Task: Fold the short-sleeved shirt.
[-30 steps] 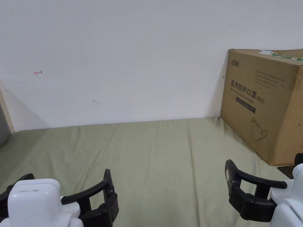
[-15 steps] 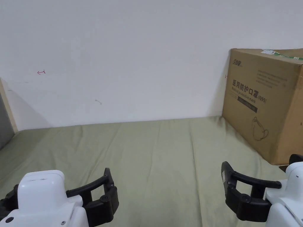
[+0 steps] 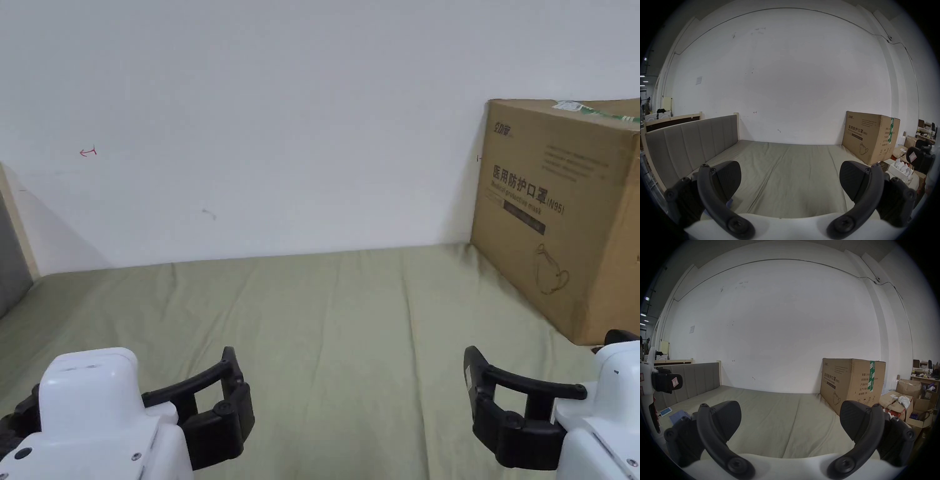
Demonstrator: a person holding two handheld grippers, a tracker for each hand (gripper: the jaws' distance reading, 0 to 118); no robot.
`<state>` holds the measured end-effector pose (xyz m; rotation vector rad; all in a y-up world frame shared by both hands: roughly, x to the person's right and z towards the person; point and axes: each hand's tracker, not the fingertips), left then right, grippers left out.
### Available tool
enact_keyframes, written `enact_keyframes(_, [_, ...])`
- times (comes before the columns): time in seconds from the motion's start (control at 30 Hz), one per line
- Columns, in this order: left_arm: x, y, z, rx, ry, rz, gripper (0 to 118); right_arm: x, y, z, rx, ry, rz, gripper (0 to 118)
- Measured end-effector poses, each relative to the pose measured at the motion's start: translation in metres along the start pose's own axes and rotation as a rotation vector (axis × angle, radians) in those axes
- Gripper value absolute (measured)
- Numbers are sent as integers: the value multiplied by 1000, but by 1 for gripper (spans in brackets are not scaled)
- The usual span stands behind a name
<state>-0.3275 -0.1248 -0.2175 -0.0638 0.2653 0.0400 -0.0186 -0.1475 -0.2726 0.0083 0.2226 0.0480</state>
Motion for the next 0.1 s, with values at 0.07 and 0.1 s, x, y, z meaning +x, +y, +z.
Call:
enact_keyframes(0.07, [1, 0, -1, 5, 9, -11, 118, 0, 0, 0, -2, 1, 0, 118])
enact_keyframes(0.1, [0, 0, 1, 21, -6, -8, 118, 1, 0, 0, -2, 1, 1, 118])
